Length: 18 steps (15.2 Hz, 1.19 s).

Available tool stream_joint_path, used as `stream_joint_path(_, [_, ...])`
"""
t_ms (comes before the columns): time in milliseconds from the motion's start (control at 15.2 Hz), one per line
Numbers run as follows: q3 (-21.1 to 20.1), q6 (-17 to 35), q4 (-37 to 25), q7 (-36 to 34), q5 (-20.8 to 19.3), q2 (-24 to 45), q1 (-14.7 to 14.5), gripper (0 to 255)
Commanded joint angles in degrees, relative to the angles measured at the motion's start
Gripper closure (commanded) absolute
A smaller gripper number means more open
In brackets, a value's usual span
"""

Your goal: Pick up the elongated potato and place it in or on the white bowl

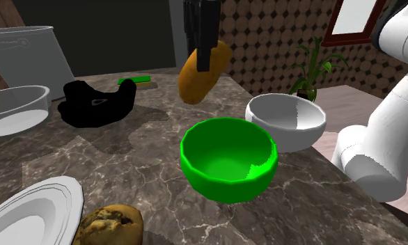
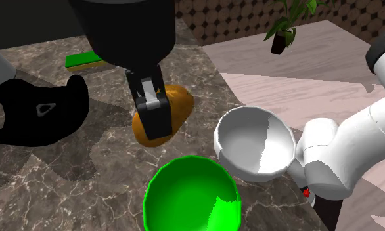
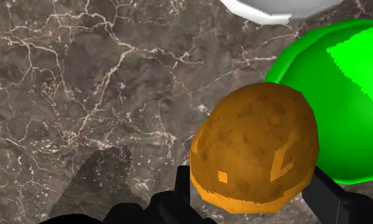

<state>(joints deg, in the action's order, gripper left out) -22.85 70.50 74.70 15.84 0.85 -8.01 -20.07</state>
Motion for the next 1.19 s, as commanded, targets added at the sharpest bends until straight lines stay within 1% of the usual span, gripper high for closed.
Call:
stream_joint_path(0, [1.7,0.3,5.4,1.9,2.1,-5.5,0.7,255])
stream_joint_path(330, [5.5,-1.0,15.3,5.2,5.0,-17.1,0.4,255])
stream_joint_path(660, [8.9,-3.9,22.4,7.7,6.1,-27.1,-0.7,255])
stream_joint_path(726, [9.3,-4.4,23.1,7.9,6.1,-28.2,-0.8,255])
stream_joint_path(1122, [9.4,-0.1,31.0,8.3,6.6,-31.7,-1.3,255])
